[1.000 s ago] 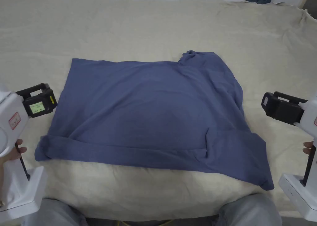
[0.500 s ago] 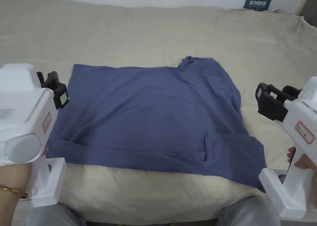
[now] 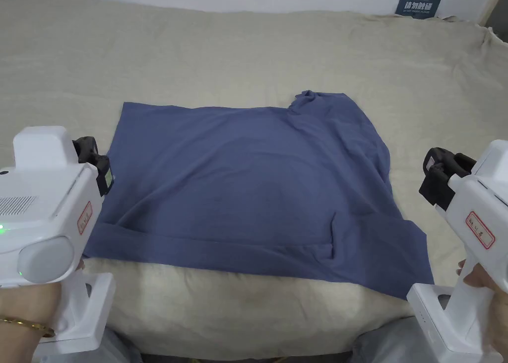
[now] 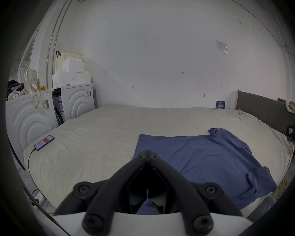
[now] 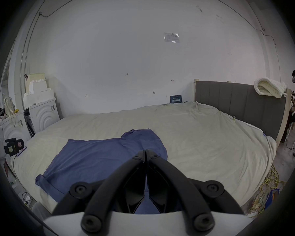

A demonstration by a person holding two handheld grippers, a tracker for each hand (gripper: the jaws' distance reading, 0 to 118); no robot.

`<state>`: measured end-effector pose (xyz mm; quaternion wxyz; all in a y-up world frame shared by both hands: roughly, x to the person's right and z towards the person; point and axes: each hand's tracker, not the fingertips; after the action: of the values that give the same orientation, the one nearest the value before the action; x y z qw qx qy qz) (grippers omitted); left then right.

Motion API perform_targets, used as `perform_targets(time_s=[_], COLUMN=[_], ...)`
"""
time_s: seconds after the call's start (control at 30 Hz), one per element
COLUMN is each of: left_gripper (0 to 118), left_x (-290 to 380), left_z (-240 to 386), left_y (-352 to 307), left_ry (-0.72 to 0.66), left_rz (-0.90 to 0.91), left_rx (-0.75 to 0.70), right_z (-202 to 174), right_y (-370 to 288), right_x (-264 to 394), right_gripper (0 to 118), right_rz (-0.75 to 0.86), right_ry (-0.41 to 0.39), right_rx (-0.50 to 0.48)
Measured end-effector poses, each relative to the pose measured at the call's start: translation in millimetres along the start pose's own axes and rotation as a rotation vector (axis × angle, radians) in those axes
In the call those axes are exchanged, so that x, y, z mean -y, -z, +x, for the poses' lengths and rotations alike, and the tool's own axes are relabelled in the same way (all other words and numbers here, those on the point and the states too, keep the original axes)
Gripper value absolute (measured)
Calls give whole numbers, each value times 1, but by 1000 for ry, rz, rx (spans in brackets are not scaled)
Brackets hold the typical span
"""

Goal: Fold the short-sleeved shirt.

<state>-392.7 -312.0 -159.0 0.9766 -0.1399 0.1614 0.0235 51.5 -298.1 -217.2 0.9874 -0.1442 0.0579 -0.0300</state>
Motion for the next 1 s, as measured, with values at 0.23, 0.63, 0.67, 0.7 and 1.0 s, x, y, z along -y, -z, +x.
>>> perform_targets(time_s=[0.23, 0.63, 0.67, 0.7, 1.0], left_gripper=[0, 0, 0, 0, 0], left_x=[4, 7, 7, 7, 9], left_z=[2, 7, 7, 7, 6], left_y=[-2, -4, -3, -3, -3], left_ry=[0, 32, 30, 28, 27], left_rz=[-9, -6, -7, -8, -12], left_rx=[-5, 0, 2, 1, 3], right_z=[1, -3, -4, -4, -6], right_y=[1, 0, -1, -1, -2], right_x=[3, 4, 4, 4, 3], right_gripper=[0, 0, 0, 0, 0], right_rz=[4, 0, 0, 0, 3], right_ry=[2, -10, -12, -12, -20], right_rx=[9, -1, -2, -2, -5])
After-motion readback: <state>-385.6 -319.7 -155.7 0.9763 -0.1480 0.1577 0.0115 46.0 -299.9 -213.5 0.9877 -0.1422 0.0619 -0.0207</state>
